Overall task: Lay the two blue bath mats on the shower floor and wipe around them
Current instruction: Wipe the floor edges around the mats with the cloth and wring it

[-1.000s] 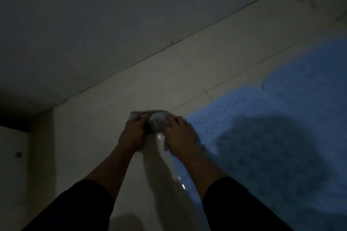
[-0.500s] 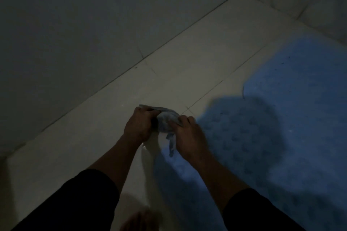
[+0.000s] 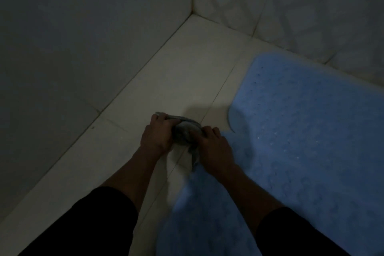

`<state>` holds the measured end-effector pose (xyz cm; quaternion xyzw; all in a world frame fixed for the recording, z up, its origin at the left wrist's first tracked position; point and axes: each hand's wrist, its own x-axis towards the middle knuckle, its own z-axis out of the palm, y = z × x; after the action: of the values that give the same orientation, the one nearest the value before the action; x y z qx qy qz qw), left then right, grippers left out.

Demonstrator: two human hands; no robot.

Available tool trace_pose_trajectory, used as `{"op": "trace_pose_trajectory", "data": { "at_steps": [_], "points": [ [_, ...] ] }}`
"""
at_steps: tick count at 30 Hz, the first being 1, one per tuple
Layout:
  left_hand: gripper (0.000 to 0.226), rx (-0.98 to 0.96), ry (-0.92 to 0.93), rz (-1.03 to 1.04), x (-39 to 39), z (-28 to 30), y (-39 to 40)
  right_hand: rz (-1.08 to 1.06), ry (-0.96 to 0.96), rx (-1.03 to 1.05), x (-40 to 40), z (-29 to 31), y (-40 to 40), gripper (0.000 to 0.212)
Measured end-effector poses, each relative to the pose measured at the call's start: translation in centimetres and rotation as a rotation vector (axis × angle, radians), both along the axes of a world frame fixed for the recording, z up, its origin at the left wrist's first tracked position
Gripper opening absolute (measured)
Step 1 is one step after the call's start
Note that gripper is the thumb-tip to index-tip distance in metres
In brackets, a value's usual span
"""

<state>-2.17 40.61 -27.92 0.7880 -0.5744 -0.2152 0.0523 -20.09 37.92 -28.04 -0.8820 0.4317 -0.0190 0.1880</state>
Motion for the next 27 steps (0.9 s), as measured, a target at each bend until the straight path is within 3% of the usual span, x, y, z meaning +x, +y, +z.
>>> {"op": "trace_pose_trajectory", "data": {
  "at_steps": [13, 27],
  "points": [
    [0.050, -0.039, 0.090, -0.057, 0.2, -0.7, -6.8, -0.076, 0.118, 0.065, 0.4, 1.3, -5.9, 0.053],
    [0.048, -0.155, 0.076, 0.059, -3.1, -1.4, -16.4, 0.037, 0.126, -0.184, -1.0, -0.2, -19.5, 0.044]
  ]
}}
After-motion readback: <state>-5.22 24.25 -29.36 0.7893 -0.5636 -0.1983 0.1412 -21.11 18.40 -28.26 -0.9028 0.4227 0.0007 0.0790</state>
